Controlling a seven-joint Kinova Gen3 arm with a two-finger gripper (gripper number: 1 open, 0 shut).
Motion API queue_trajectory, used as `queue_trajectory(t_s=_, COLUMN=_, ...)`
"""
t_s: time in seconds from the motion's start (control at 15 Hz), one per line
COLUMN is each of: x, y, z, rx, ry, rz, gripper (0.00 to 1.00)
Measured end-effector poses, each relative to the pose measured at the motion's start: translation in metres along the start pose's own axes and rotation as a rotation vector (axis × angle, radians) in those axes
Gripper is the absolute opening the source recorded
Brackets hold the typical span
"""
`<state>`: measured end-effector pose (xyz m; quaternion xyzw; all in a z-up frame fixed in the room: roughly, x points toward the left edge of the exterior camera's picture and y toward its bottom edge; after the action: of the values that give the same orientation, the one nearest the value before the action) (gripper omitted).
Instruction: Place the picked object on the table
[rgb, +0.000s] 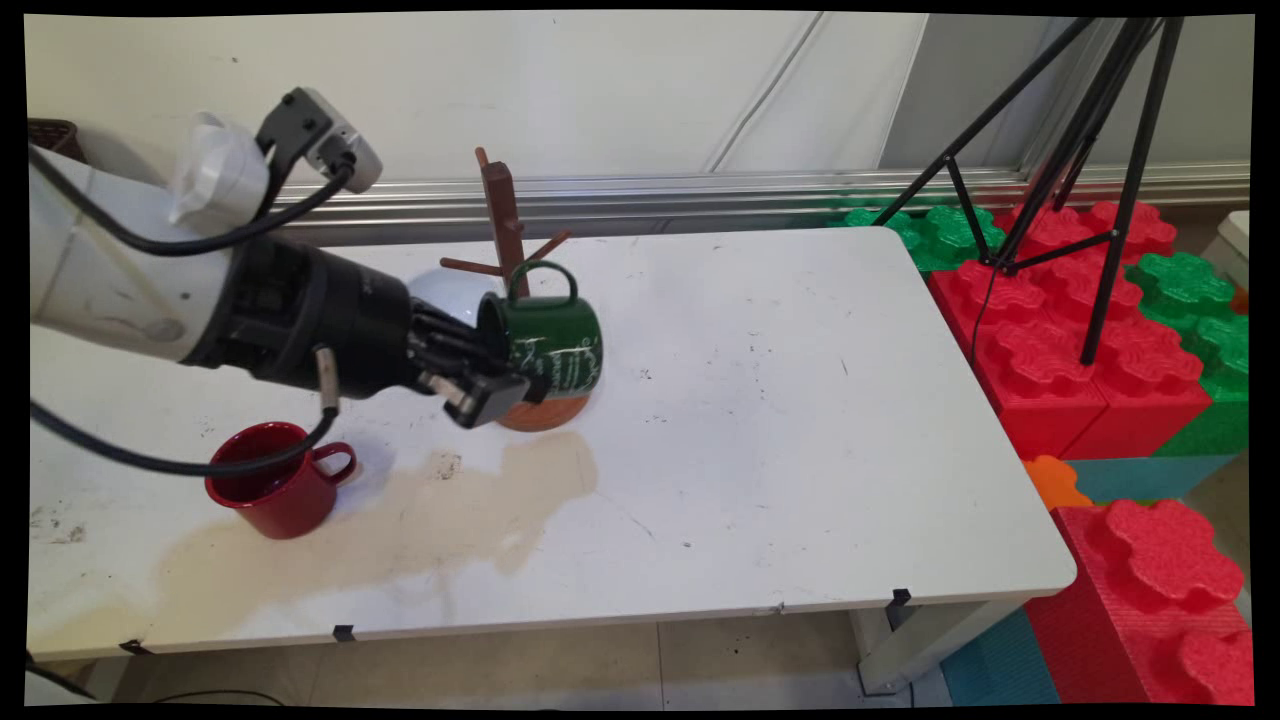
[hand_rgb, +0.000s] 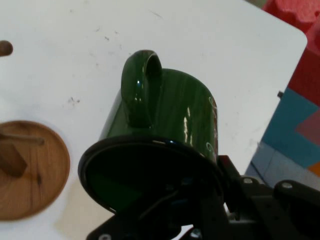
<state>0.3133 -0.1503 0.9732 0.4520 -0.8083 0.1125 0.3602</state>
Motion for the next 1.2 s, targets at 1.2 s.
queue_trajectory(t_s=1.2, x=-0.003, y=-0.086, z=-0.047, rx=0.279, ry=-0.474, rz=0.199, gripper=0.0)
